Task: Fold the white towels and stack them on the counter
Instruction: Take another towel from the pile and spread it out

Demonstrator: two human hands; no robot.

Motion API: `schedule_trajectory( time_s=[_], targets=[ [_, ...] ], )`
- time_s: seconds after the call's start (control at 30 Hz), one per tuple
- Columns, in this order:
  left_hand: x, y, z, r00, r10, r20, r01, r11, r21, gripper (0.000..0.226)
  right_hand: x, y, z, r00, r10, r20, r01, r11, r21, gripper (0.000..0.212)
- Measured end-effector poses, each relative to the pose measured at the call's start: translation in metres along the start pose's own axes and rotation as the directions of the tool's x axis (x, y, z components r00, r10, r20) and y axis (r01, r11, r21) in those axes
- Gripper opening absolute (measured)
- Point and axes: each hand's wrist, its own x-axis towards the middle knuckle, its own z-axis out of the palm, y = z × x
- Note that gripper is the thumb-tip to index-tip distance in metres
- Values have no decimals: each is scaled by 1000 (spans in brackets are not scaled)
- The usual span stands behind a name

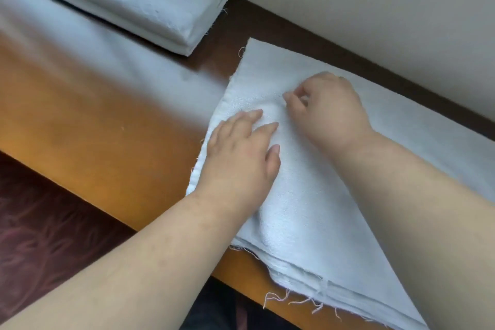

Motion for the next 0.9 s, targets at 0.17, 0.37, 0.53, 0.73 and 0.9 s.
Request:
schedule_trajectory(
  time_s=[0.17,0.37,0.53,0.73,0.9],
  targets=[
    [18,-29,-13,944,-329,1,327,937,-120,68,49,-54,20,992,-55,110,40,991,127,54],
    [53,-29,-32,898,-377,225,427,869,-249,24,78,-69,26,952,237,195,-235,971,-34,65],
    [46,-32,-44,911,-255,325,379,827,-414,26,91,-61,11,966,243,86,-256,942,215,25],
    [20,-55,-56,776,-183,604,582,578,-572,34,99,-52,25,922,376,-89,-292,829,477,28],
    [22,-73,-70,800,-313,512,426,897,-118,49,72,-52,44,996,80,-43,-70,977,200,65]
  ],
)
